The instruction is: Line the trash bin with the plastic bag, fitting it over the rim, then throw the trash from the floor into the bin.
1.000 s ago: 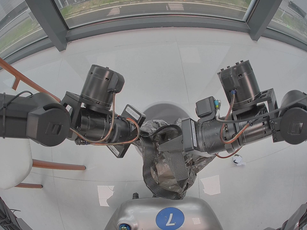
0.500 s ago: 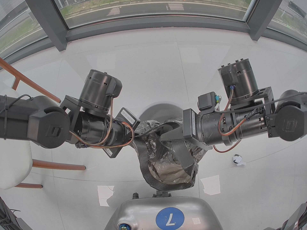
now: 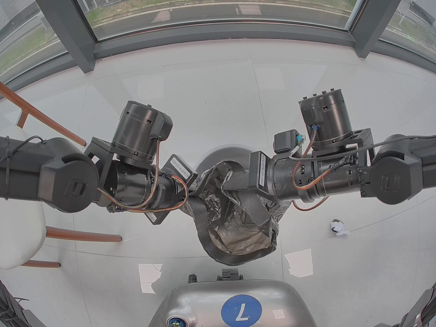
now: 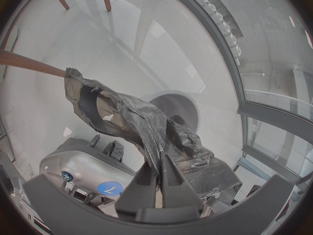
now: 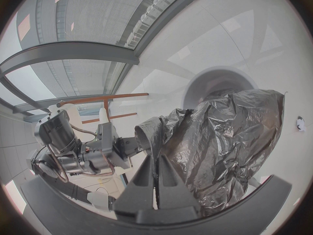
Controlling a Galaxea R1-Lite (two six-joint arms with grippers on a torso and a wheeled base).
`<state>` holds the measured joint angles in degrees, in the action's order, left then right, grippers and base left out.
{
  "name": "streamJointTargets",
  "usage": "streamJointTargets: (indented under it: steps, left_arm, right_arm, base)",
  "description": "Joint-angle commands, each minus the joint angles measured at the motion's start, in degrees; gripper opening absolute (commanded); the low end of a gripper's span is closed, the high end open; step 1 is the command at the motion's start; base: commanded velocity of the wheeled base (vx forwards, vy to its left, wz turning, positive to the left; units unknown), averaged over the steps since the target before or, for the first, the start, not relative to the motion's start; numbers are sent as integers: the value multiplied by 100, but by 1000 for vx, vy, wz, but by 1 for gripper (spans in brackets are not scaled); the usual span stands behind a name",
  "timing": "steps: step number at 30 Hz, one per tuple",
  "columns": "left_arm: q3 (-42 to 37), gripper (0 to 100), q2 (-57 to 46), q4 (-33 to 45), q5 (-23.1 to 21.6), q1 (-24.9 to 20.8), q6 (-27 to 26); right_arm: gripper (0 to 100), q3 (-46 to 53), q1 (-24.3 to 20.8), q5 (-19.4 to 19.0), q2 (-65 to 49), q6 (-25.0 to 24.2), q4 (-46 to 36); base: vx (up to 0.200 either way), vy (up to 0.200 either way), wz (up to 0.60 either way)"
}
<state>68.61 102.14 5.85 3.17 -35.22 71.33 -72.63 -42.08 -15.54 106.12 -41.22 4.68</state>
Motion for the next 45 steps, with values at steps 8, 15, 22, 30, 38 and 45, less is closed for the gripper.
streamJointTargets:
  steps: [8, 15, 22, 30, 38, 45]
  left_arm:
    - [-58, 0, -46, 4, 246, 323, -277]
    - [-93, 0, -46, 4, 281, 349, -348]
    - [-84, 0, -46, 4, 281, 349, -339]
    - [-216, 0, -81, 4, 289, 490, -356]
    - [-225, 0, -151, 13, 298, 639, -365]
    - [-190, 0, -142, 4, 298, 630, -365]
  right_arm:
    - [0, -155, -11, 34, 621, -44, 217]
    - [0, -471, -19, 43, 814, -308, 209]
    - [0, -445, -81, 43, 875, -361, 209]
    - [0, -471, -265, 43, 893, -457, 200]
    - [0, -489, -432, 34, 981, -677, 209]
    - [0, -515, -371, 34, 1148, -748, 226]
  base:
    - [0, 0, 0]
    - [0, 0, 0]
    - [0, 0, 0]
    - [0, 0, 0]
    - [0, 0, 0]
    - [0, 0, 0]
